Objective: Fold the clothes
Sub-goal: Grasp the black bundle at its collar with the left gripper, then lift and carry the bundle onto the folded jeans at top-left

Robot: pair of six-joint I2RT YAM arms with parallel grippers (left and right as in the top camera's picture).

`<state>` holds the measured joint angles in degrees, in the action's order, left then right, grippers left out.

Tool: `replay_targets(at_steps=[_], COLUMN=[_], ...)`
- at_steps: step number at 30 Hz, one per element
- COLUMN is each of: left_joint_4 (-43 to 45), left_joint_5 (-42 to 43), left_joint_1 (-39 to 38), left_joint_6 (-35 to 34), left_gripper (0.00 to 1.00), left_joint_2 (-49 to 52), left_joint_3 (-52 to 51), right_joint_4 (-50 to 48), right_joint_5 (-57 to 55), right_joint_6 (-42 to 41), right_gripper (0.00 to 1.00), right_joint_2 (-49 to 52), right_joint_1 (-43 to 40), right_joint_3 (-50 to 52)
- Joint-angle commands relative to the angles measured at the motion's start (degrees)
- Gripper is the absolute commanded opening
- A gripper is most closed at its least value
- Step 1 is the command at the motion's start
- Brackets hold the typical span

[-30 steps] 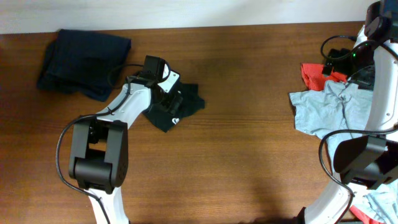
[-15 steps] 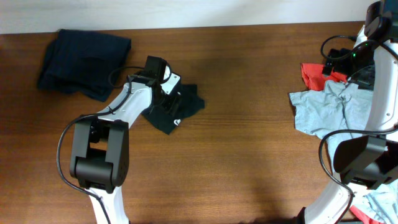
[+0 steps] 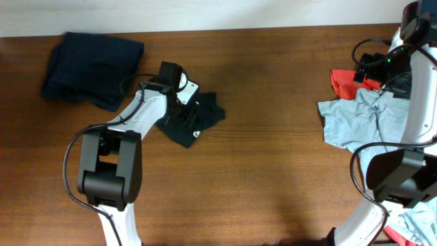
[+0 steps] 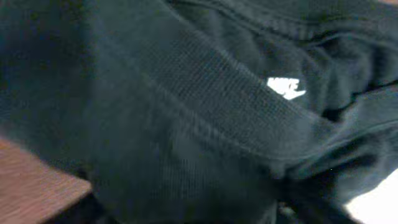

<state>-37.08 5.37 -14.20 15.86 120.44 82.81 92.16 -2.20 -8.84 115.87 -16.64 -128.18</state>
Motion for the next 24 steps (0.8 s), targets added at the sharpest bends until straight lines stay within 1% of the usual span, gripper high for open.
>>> replay_targets(at_steps=[1, 2, 3, 7, 10, 18, 24], left_joint_4=[-2.43, -2.82, -3.28, -6.03, -9.42, -20.59, -23.06], left_joint_5=[-5.77, -5.79, -5.77, -6.05, -8.04, -13.03, -17.35], left_joint_1=[0.02, -0.09, -0.17, -0.28, -0.28, -0.28, -0.26], left_joint_6=[3.61, 3.78, 3.78, 3.93, 3.93, 3.93, 3.93], left_gripper=[0.13, 0.01, 0.0, 0.0, 0.0, 0.0, 0.0], left_joint_2=[7.26, 7.26, 7.23, 7.15, 6.88, 6.67, 6.67], left_joint_3=[-3.89, -3.89, -3.87, -2.21, 1.57, 20.65, 33.73], right_joint_4=[0.0, 0.0, 0.0, 0.0, 0.0, 0.0, 0.0], right_joint_5=[0.24, 0.24, 0.24, 0.24, 0.24, 0.24, 0.24], right_joint_6=[-0.26, -0.26, -0.26, -0.26, -0.26, -0.26, -0.26], right_gripper=[0.99, 0.99, 0.99, 0.99, 0.99, 0.99, 0.99], right_joint_2=[-0.15, -0.15, -0.15, -0.15, -0.15, -0.15, -0.15], right_joint_1=[0.13, 0.13, 0.13, 0.13, 0.13, 0.13, 0.13], right_joint_3=[0.26, 0.26, 0.26, 0.26, 0.26, 0.26, 0.26])
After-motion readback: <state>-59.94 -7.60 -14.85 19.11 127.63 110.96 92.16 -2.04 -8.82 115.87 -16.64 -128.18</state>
